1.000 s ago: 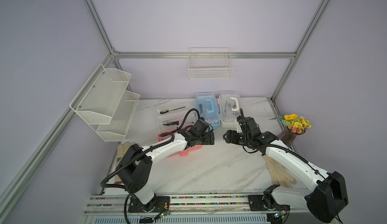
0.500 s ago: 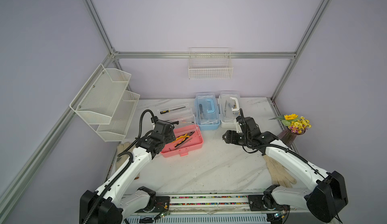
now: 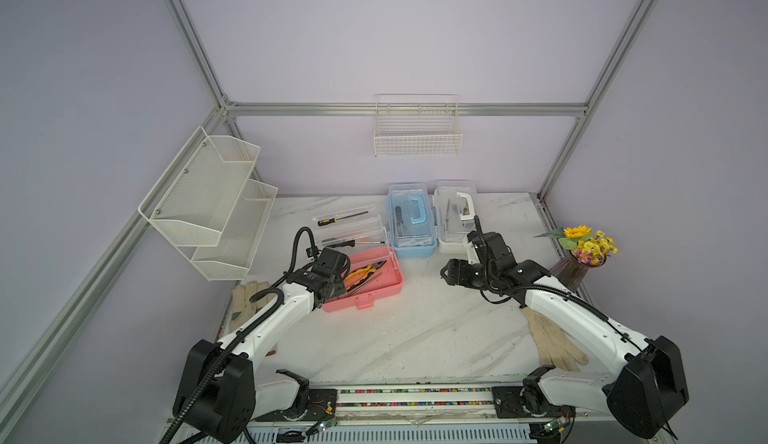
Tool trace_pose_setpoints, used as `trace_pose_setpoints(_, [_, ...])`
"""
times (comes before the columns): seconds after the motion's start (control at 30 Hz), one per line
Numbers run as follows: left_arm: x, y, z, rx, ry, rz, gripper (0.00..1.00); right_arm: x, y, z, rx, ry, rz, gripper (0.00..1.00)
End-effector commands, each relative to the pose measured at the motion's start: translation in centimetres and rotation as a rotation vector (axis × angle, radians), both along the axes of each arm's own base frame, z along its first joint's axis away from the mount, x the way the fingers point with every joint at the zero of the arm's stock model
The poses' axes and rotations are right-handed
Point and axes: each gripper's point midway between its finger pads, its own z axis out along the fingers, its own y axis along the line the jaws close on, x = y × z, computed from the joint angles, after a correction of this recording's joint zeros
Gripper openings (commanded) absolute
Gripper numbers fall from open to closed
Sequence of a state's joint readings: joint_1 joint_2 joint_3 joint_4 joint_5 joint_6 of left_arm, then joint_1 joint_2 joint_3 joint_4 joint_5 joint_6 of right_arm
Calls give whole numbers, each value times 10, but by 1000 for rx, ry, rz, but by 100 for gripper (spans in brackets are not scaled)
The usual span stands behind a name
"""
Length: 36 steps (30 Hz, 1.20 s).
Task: Close toolboxes
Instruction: Move the toolbox to the center of the board.
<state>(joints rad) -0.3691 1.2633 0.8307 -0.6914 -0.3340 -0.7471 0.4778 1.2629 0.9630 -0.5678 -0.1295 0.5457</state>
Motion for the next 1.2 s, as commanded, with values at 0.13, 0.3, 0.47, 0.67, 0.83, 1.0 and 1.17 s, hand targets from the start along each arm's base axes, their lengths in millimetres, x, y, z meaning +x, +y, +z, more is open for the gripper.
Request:
trace_pose_setpoints(0.13, [-32,-48,-31,-130,69,-63,61,3,2,-4,0,-2,5,77])
trace_pose_setpoints(0.3, [-43,-98,-40,-219,74,-138,59,6,8,-3,7,4,5,76])
trace_pose_setpoints(0.47, [-53,-138,-27,-294,43,-197,57,2,27,-3,16,2,13,76])
trace_pose_setpoints(0.67, [-55,-169,12,-369,-71,-262,68,-12,86,-17,70,30,32,74])
trace_pose_setpoints(0.83, [-50,-152,33,-289,-140,-275,88,-31,118,-28,87,48,40,73])
trace_pose_setpoints(1.0, [-39,-108,66,-167,-225,-224,100,-41,125,-40,76,70,42,73])
trace_pose_setpoints(1.17, [-28,-63,95,-145,-318,-129,100,-43,146,-55,61,91,78,72])
